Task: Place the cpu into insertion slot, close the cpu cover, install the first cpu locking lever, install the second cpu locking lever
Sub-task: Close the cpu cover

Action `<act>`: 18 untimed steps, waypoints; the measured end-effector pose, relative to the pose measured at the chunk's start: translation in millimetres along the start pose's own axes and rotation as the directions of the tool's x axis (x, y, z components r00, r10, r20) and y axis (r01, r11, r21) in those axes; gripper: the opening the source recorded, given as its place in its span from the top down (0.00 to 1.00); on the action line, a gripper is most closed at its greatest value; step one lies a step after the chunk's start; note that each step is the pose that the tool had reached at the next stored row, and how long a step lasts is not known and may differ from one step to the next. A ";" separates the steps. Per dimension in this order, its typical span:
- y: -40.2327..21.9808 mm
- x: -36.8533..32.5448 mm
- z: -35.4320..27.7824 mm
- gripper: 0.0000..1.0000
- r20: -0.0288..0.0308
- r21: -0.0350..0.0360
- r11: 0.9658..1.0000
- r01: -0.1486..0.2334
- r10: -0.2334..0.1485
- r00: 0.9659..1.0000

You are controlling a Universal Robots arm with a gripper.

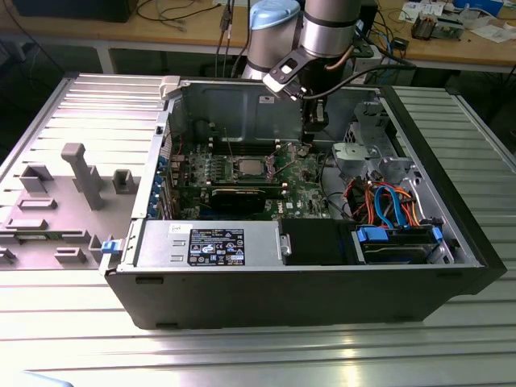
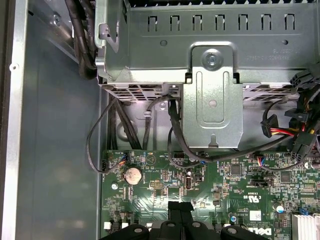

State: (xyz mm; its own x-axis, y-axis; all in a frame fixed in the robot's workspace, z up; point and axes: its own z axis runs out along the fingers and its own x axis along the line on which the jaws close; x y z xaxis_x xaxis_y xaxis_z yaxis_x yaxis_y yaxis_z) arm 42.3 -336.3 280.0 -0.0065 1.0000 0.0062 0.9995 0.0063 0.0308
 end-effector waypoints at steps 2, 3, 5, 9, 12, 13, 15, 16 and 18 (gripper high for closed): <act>0.0 0.0 0.0 0.89 0.000 0.000 1.000 0.000 0.000 1.000; 0.1 0.0 0.0 0.89 0.000 0.000 1.000 0.000 0.000 1.000; 0.1 0.0 0.0 0.89 0.000 0.000 1.000 0.000 0.000 1.000; 0.1 0.0 0.3 0.89 0.000 0.000 1.000 0.000 0.000 1.000; 0.1 0.0 4.0 0.89 0.000 0.004 1.000 0.000 0.000 1.000; 0.0 -0.1 6.9 0.89 0.000 0.007 1.000 0.000 0.000 1.000; 1.0 -0.1 11.8 0.89 0.000 0.011 1.000 0.000 0.000 1.000; 1.4 -0.1 13.2 0.89 0.000 0.012 1.000 0.000 0.000 1.000; 2.6 -0.1 17.6 0.89 0.000 0.013 1.000 0.000 0.000 1.000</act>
State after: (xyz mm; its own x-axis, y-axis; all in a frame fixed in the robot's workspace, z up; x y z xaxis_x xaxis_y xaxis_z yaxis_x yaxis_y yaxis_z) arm 45.5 -336.3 262.4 -0.0064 1.0000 0.0064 0.9998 0.0063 0.0179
